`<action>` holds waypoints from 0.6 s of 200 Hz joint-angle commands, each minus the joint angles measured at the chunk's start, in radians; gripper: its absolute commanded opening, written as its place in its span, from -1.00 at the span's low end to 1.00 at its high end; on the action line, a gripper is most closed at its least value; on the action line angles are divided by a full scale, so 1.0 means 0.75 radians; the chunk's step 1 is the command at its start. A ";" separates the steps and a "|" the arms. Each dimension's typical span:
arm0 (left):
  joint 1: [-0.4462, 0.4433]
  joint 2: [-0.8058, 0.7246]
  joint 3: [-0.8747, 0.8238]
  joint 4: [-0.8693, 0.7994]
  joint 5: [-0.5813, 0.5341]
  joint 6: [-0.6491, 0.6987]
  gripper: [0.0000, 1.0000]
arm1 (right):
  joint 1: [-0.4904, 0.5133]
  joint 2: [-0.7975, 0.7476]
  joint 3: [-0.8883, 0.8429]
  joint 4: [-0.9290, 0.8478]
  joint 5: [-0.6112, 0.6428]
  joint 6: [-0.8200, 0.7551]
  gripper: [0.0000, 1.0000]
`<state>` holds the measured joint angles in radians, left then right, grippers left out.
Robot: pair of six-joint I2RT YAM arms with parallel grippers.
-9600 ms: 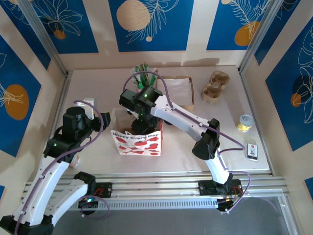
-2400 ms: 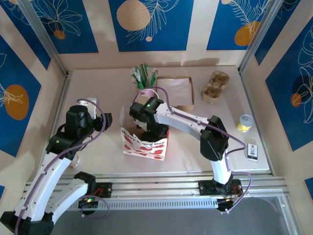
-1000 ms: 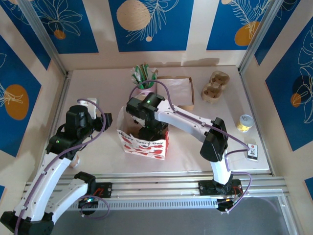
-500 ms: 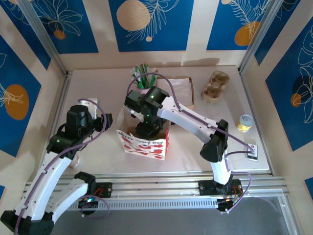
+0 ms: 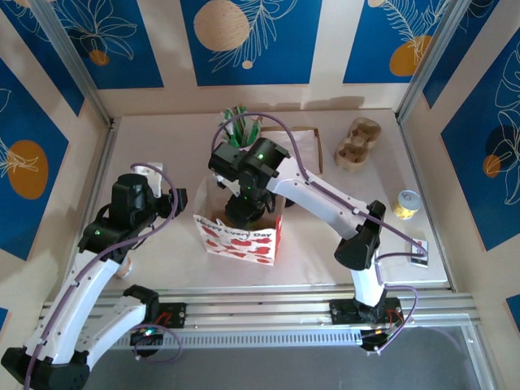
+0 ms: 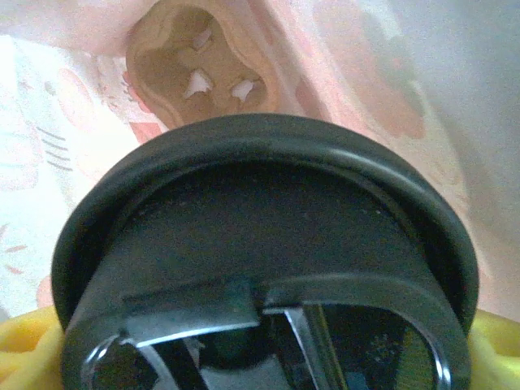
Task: Pack the takeout coffee
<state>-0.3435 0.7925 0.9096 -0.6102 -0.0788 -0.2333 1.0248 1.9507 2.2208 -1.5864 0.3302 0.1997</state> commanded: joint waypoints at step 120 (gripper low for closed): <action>-0.012 0.011 0.018 -0.009 0.017 0.015 0.31 | -0.025 -0.158 -0.095 -0.051 -0.013 -0.037 0.16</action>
<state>-0.3435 0.7963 0.9096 -0.6102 -0.0792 -0.2329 1.0138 1.8709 2.1876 -1.5929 0.3370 0.1879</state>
